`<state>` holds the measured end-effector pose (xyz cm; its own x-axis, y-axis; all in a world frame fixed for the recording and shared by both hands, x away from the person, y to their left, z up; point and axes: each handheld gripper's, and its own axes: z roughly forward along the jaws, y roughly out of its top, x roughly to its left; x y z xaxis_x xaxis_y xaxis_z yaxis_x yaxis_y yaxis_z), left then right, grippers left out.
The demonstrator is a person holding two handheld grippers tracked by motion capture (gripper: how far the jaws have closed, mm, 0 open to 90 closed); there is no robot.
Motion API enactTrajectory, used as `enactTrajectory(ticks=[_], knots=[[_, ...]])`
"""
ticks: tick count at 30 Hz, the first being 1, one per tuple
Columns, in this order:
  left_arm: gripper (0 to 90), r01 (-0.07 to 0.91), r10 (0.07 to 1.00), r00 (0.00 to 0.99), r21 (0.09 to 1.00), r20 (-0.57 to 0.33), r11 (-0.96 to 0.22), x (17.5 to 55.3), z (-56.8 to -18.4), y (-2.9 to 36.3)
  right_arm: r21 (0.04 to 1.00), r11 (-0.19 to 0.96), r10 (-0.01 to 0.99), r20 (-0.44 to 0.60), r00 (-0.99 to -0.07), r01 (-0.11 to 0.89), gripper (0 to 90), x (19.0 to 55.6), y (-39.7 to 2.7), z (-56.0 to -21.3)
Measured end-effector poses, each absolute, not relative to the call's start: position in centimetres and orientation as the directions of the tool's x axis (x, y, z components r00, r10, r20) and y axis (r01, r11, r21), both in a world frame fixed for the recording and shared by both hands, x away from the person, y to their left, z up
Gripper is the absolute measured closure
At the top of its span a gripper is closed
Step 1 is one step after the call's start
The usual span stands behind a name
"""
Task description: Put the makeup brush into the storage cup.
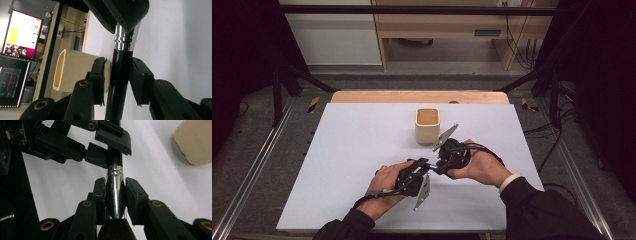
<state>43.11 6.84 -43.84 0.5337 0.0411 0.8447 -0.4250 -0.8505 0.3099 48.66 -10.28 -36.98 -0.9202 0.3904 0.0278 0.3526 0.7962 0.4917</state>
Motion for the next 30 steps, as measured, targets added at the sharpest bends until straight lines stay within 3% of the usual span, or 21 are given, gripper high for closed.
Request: enactTrajectory(ticks=[30], knots=[[74.3, -0.451, 0.010, 0.514, 0.280, 0.858, -0.847, 42.72, -43.96, 6.83, 0.488, 0.797, 0.390, 0.036, -0.920, 0.357, 71.0, 48.54, -10.16, -36.60]])
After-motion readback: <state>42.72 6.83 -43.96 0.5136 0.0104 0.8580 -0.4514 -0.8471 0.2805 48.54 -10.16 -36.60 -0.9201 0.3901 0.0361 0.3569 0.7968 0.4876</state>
